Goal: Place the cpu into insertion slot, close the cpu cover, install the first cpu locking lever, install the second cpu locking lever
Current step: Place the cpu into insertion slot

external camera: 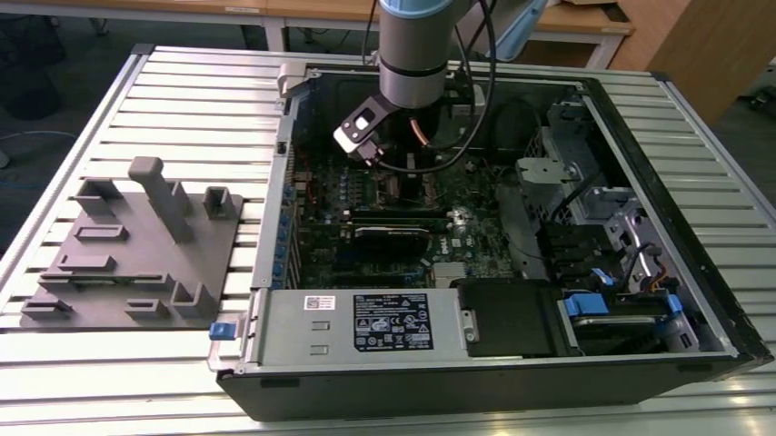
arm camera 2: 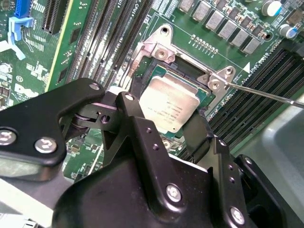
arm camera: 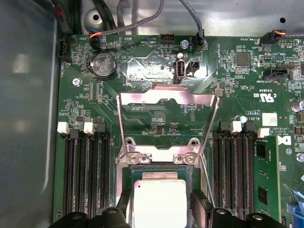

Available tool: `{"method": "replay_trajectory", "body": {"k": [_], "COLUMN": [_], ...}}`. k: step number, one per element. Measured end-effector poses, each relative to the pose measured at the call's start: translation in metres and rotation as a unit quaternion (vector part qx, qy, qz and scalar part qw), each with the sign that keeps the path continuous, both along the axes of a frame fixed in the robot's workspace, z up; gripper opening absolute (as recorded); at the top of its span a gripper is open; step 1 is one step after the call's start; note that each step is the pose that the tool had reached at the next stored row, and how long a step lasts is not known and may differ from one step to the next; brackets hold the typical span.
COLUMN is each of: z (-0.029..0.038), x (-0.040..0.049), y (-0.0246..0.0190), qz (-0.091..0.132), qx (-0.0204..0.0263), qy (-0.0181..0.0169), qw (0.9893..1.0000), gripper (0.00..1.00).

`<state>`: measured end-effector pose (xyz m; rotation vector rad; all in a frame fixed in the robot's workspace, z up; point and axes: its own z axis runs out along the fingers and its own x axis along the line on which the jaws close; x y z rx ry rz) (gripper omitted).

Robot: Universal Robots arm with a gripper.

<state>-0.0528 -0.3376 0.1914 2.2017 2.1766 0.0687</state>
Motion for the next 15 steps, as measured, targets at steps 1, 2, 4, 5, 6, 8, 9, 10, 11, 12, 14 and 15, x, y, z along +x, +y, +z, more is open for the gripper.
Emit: {"method": "replay_trajectory", "body": {"k": [1, 2, 4, 5, 6, 8, 9, 10, 11, 12, 14, 15], "z": [0.0, 0.0, 0.0, 0.0, 0.0, 0.0, 0.0, 0.0001, 0.0001, 0.0004, 0.0017, 0.0026], "x": [0.0, 0.0, 0.0, 0.0, 0.0, 0.0, 0.0, 0.0, 0.0, 0.0, 0.0, 0.0], "y": [-0.0001, -0.0001, -0.0001, -0.0001, -0.0001, -0.0001, -0.0001, -0.0001, -0.0001, -0.0002, -0.0002, -0.0002], "qz": [0.0, 0.0, -0.001, -0.001, -0.001, -0.001, -0.001, -0.001, -0.001, -0.001, -0.001, -0.001], "qx": [-0.0002, -0.0003, -0.0004, -0.0004, -0.0004, -0.0004, -0.0004, -0.0004, -0.0004, -0.0005, -0.0004, -0.0004], "qy": [0.0, 0.0, 0.0, 0.0, 0.0, 0.0, 0.0, 0.0, 0.0, 0.0001, 0.0001, 0.0], "qw": [1.0, 1.0, 1.0, 1.0, 1.0, 1.0, 1.0, 1.0, 1.0, 1.0, 1.0, 1.0], "gripper": [0.62, 0.62, 0.62, 0.62, 0.62, 0.62, 0.62, 0.62, 0.62, 0.62, 0.62, 0.62]}}
